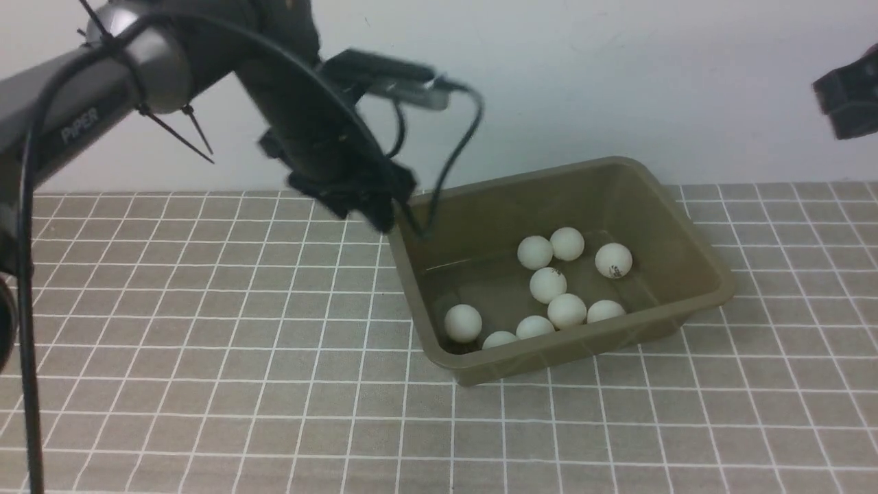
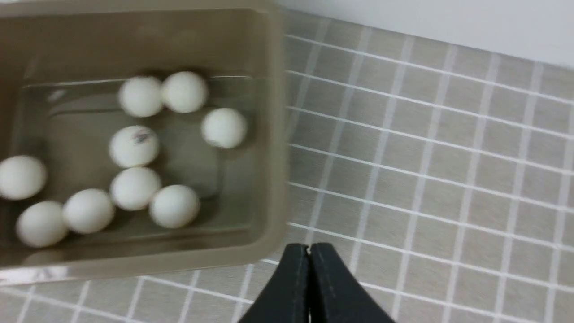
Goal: Put the table tennis balls into the box on the grey coffee tablecloth.
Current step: 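Drop the ball into the bin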
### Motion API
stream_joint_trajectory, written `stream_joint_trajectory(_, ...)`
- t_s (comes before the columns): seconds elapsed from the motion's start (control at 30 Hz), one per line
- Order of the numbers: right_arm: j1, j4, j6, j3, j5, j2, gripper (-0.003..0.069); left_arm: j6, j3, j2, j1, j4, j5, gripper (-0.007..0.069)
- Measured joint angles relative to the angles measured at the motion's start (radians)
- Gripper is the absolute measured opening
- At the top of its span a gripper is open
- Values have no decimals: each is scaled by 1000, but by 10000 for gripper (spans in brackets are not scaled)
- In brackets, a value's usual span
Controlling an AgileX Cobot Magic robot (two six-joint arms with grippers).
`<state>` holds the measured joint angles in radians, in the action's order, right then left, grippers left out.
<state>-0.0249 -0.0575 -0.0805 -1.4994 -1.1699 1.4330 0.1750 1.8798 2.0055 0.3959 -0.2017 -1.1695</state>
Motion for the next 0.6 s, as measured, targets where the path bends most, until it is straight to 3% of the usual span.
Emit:
stream_joint_trajectory(0.17,109,-55,-37,0,-67,-16,-15,-14,0,61,109,-41,108,346)
stream_joint_trajectory(0.3,179,-153,-85,0,-86,-86,-15,-55,-1,137,132,-38,161,351)
stream_joint_trajectory(0.4,189,-195,-95,0,-90,-139,-15,-96,-1,177,128,-20,158,404)
stream_joint_trajectory(0.5,193,-241,-113,0,-94,-212,-15,-150,-1,216,118,24,157,513)
stream_joint_trajectory(0.6,193,-259,-115,0,-98,-253,-15,-175,-1,222,109,82,156,549)
